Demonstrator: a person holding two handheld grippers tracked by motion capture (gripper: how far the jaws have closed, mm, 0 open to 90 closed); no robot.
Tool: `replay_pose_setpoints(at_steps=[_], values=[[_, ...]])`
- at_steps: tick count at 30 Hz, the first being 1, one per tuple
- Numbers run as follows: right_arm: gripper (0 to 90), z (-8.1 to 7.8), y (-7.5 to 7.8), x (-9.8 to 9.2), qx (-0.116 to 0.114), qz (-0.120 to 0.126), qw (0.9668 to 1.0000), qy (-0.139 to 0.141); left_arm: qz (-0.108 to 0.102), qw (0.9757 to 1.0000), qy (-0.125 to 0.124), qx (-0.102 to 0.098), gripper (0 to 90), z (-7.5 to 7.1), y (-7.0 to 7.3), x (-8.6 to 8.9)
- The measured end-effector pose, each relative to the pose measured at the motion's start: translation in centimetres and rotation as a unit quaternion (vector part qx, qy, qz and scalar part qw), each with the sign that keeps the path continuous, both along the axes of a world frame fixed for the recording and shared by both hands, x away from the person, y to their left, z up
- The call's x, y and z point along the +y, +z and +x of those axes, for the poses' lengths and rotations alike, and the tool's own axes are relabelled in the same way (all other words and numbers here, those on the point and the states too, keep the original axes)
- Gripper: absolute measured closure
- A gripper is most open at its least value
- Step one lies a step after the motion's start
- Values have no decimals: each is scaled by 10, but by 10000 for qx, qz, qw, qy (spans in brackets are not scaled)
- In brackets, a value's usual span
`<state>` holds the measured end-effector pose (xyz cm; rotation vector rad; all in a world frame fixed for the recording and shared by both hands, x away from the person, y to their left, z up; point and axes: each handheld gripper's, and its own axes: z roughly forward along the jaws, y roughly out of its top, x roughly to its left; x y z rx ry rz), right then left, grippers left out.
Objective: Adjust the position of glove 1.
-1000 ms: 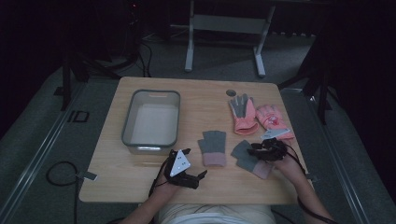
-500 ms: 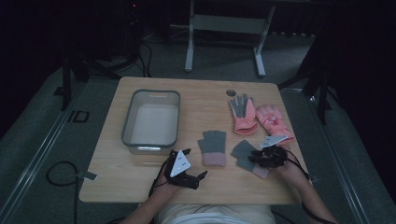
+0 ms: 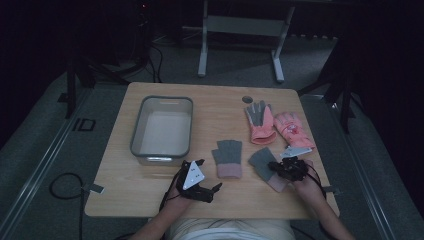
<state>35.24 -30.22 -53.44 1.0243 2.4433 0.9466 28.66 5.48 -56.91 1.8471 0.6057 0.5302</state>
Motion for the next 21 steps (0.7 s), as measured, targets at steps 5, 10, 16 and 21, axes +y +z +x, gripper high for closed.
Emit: replay_pose_setpoints(at_steps=[5,10,16,21], values=[[854,-18,33,5,-342,373,9973,-530,-13,10000,10,13,9,0,0,0],[851,-26,56,7,-453,781,9898,-1106,-18,10000,4,13,9,0,0,0],[851,-34,47,15,-451,896,9802,-1705,-18,10000,5,9,9,0,0,0],[851,-39,35,19,-255,846,9743,-2073,-15,10000,11,9,9,0,0,0]])
